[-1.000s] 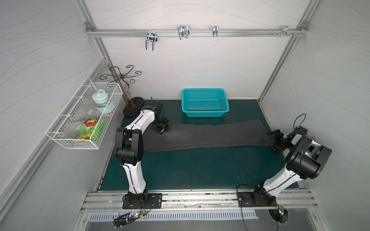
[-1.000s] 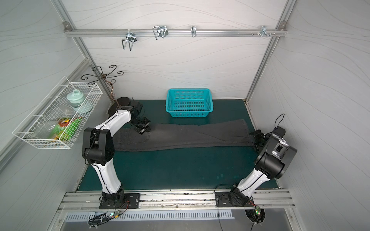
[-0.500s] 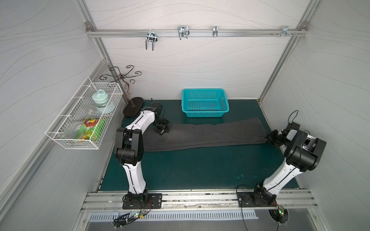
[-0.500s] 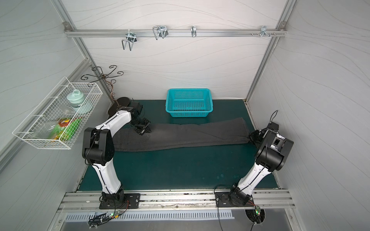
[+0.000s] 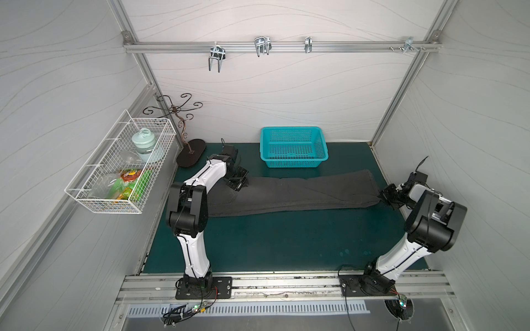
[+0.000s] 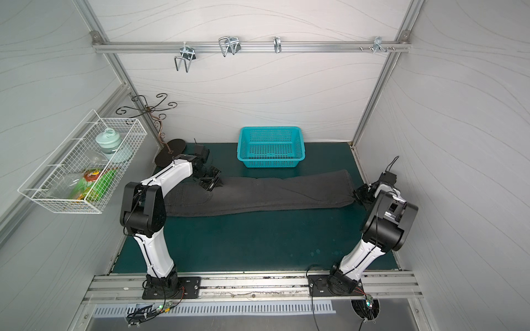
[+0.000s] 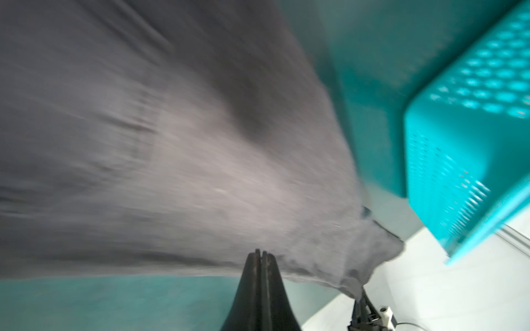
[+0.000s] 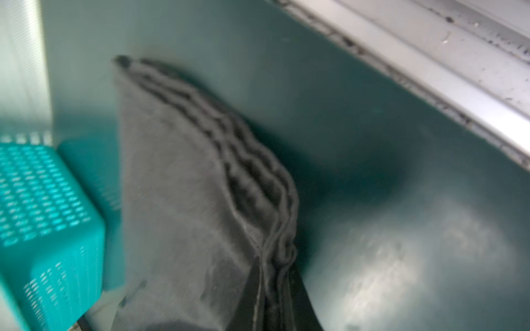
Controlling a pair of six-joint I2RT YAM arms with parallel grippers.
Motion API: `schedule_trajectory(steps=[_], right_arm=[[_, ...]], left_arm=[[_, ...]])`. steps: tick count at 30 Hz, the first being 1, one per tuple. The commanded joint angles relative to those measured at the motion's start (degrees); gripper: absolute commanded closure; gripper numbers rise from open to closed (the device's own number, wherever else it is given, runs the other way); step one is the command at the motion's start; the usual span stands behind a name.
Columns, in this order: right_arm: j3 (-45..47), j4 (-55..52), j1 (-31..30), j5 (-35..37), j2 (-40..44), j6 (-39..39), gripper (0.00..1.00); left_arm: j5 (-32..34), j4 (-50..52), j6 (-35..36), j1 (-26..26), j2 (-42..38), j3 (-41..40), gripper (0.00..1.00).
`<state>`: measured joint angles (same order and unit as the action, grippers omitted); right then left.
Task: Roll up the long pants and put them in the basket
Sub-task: Fold the long pant at the center of the board.
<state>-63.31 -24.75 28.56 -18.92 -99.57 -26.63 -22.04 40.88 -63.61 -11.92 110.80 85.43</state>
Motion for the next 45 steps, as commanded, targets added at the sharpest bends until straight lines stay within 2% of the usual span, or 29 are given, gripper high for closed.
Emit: schedule_trajectory(steps=[1,7,16,25,29,33,38,45], right_arm=[[-2.14,-6.83,-4.15,1.8,6.18,2.53,1.0],[-6.22,-10.49,-5.9,5.64,13.77,2.0,1.0],[-16.52,-15.26,-6.0,2.22,15.85,3.82,1.0],[-21.07,-17.87,-6.34,-1.36,15.89,5.76,1.0],[-24.91,-18.48,-8.35,-3.19,15.26,5.31,1.0],[-32.03,-21.8,-14.61,-4.88,13.67,6.37,1.0],[-38.42,-22.69,-26.78,-6.4,11.07,5.23,1.0],[-48.41,-24.53,-43.72,-4.76,3.63,5.76,1.0]], left_arm=[[-3.18,-8.43,-5.9,-5.54,3.97,3.05,1.0],[-8.51,-16.74,-12.41,-13.76,11.92,9.08,1.0],[-11.3,-23.88,-19.03,-21.58,19.26,15.62,1.0],[-13.82,-29.23,-23.94,-26.64,23.51,13.96,1.0],[-13.82,-30.31,-24.53,-28.16,24.66,13.5,1.0],[-13.56,-32.32,-25.6,-29.03,26.51,13.95,1.0],[-13.47,-33.47,-26.03,-29.71,28.64,15.73,1.0],[-14.51,-37.57,-28.32,-29.62,29.16,15.06,1.0]])
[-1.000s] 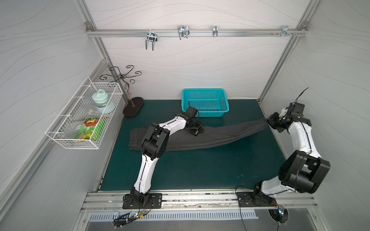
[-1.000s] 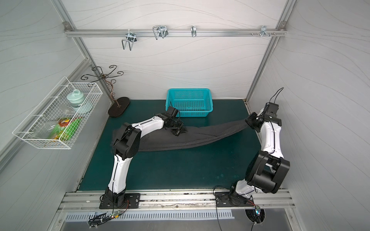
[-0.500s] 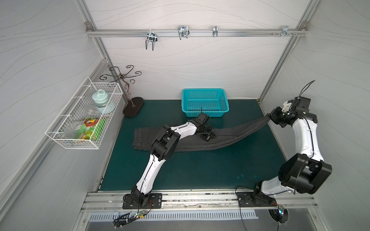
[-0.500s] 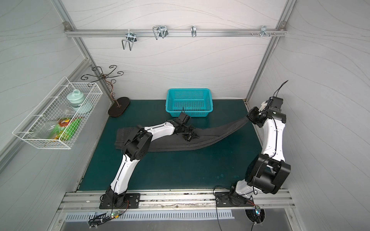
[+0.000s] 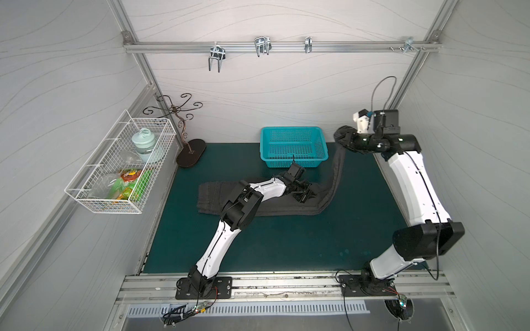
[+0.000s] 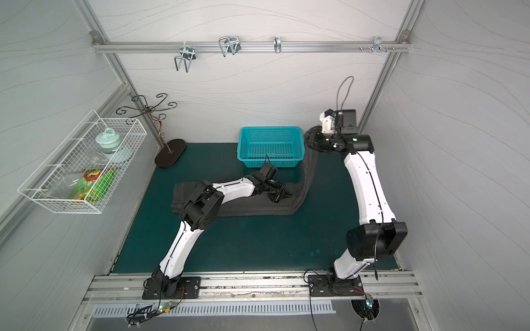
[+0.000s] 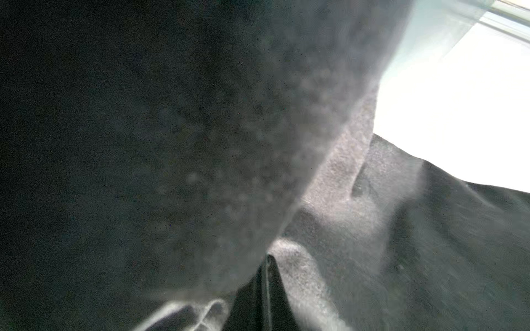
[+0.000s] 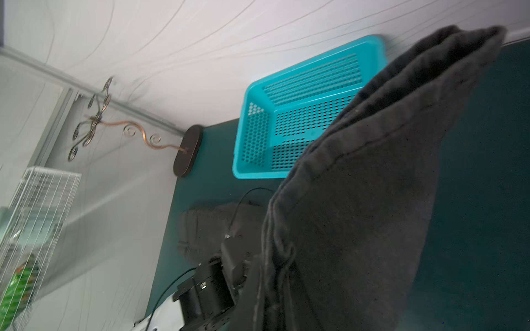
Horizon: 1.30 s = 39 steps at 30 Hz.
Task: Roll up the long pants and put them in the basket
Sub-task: Fold the long pant at the center of the board.
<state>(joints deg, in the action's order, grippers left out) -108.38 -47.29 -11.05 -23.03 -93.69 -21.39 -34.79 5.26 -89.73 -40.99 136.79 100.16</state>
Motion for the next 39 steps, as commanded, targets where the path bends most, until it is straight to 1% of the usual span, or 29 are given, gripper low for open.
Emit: schedule_trajectory(steps=[1,4,7,13,18,22,32,33,35,39], right_arm=[[-4.89,-2.41,-6.19,-0.41,-3.31,0.68,1.0],[-8.37,-3.07,-11.21,0.31,-5.64,1.39,1.0],[-11.78,-3.81,-14.0,0.25,-7.53,1.63,1.0],[-15.4,-4.52,-16.0,-1.18,-8.86,1.35,1.0],[-15.47,-4.81,-17.74,-2.38,-8.5,0.99,1.0],[-15.37,-4.88,-20.55,-2.29,-8.86,0.96,1.0],[-20.91,-6.96,-29.25,-3.24,-12.81,0.93,1.0],[-21.86,-7.52,-30.35,-3.01,-13.46,1.44,1.0],[-24.14,-9.6,-31.71,-2.49,-14.86,2.29,1.0],[-24.73,-10.75,-33.21,-4.66,-16.76,2.23,1.0]], left_arm=[[-2.03,-2.87,-2.71,-0.51,3.06,-0.09,1.0],[-2.39,-3.59,-3.17,-0.33,1.73,-0.86,1.0],[-2.66,-3.07,-2.72,0.4,-1.11,-2.77,1.0],[-1.31,-1.32,-0.78,2.88,-9.04,-9.61,1.0],[-0.34,-0.67,0.85,5.12,-15.03,-14.98,1.0],[0.32,-0.1,1.97,6.48,-18.22,-17.6,1.0],[0.24,0.54,3.24,9.42,-19.77,-17.54,1.0],[0.41,1.5,4.79,9.83,-20.19,-16.93,1.0],[1.24,7.22,7.75,10.69,-21.12,-15.87,1.0],[1.92,8.85,10.26,13.09,-23.94,-16.87,1.0]])
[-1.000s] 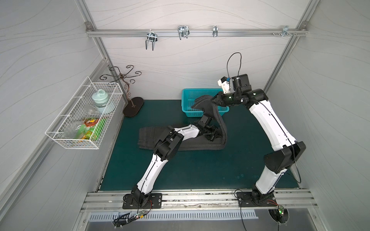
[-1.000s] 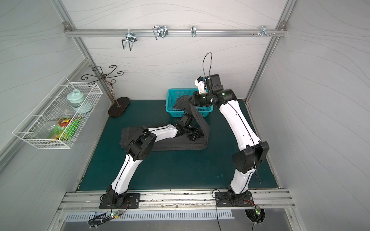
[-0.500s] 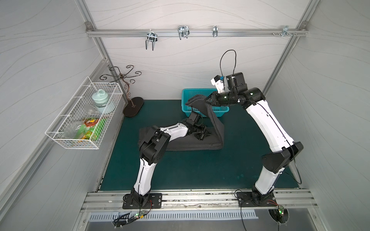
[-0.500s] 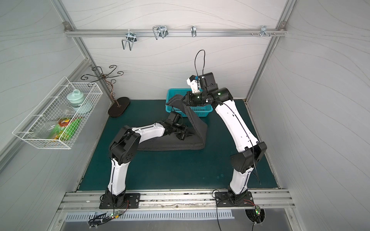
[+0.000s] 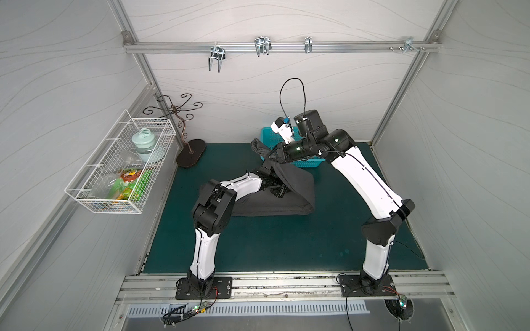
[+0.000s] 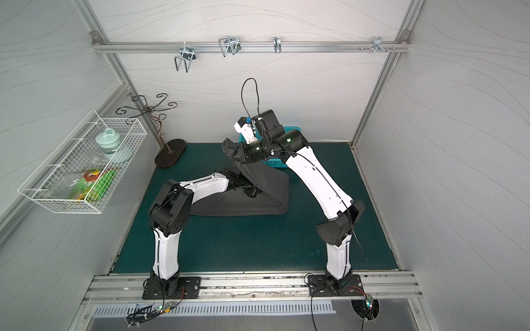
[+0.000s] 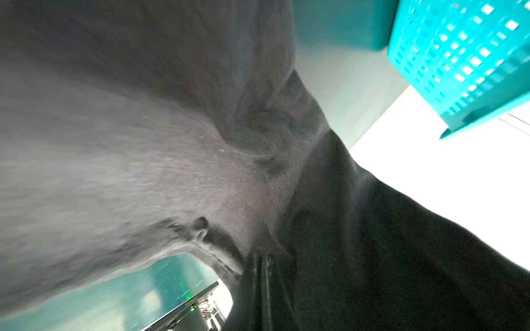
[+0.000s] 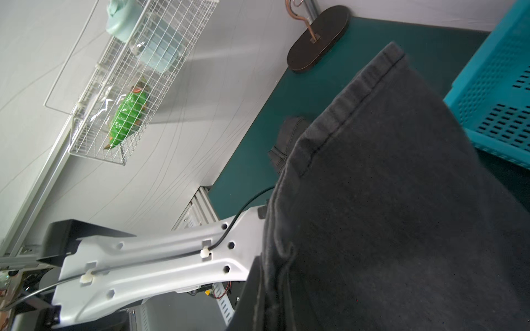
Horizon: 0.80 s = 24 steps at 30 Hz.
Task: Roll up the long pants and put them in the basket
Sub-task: Fold the long pant at the center of the board.
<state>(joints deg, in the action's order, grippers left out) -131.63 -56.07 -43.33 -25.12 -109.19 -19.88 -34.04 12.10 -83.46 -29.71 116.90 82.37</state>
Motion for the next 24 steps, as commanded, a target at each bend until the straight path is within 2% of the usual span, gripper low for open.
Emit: schedule_trajectory(steps=[1,8,24], right_arm=[[-1.89,-2.55,-1.17,-3.27,-2.04,0.8,1.0],[-4.77,-5.02,-2.24,-6.48,-6.53,1.62,1.0],[-15.05,-6.11,-7.65,-13.22,-19.99,1.79,1.0]], left_arm=[[1.79,4.14,5.75,2.52,-4.61,1.54,1.0],[5.21,15.57,15.36,7.26,-7.93,3.17,1.0],[3.42,17.96,22.85,12.95,-11.11,-3.0,1.0]])
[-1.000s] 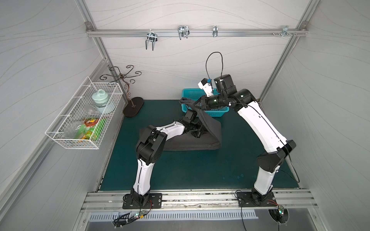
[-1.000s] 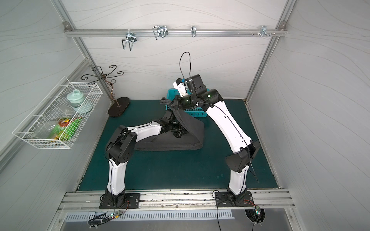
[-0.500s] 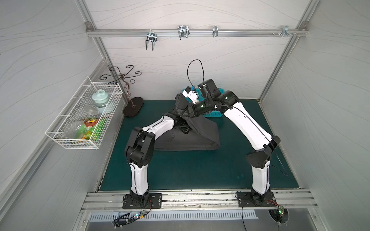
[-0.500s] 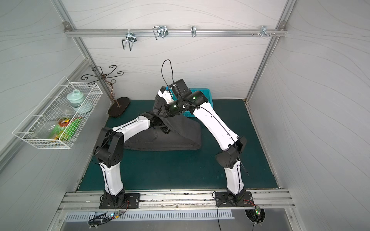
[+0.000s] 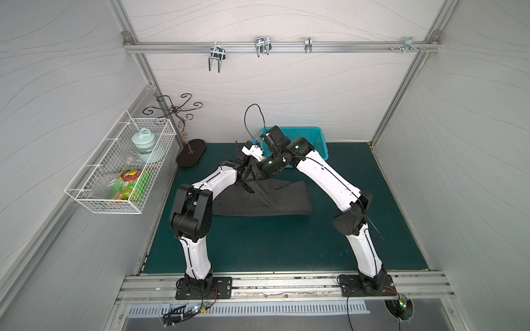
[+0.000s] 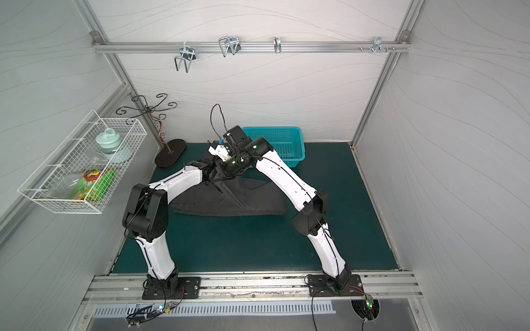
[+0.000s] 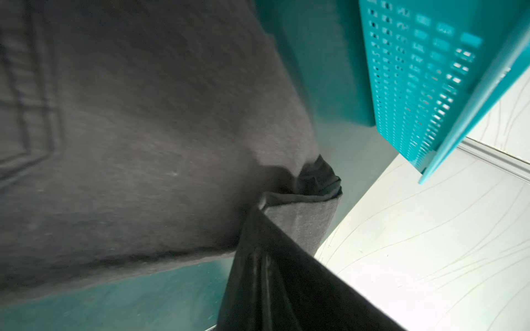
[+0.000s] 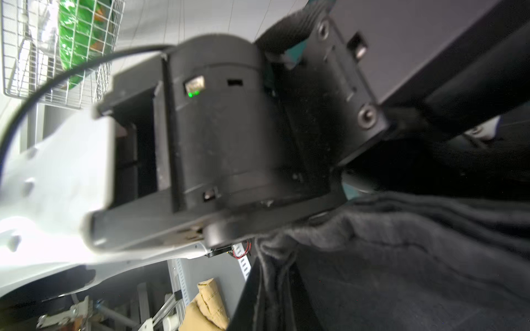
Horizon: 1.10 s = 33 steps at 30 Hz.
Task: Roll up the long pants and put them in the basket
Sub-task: Fold the long pant at the center of the board.
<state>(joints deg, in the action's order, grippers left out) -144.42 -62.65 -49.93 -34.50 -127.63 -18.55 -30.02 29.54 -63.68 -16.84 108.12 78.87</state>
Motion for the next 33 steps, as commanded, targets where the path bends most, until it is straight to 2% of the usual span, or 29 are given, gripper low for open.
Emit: schedule_trajectory(steps=[1,11,20,26,33], right_arm=[[-2.56,0.57,-1.06,-4.08,-2.02,0.65,1.0],[-2.78,3.25,0.7,-5.53,-5.82,1.61,1.0],[-2.71,4.71,0.8,-10.09,-7.97,2.53,1.0],[-0.42,2.51,1.42,-17.34,-10.13,4.16,1.0],[4.49,2.03,1.85,-18.92,-9.63,7.14,1.0]], left_arm=[[-0.58,1.35,3.95,0.42,-2.54,0.49,1.0],[-0.69,4.83,8.96,4.2,-3.02,-1.35,1.0],[-2.41,4.54,9.43,5.03,-0.11,3.01,1.0],[-0.1,8.81,13.79,5.59,0.6,2.96,1.0],[5.2,15.06,19.5,5.68,0.76,0.62,1.0]])
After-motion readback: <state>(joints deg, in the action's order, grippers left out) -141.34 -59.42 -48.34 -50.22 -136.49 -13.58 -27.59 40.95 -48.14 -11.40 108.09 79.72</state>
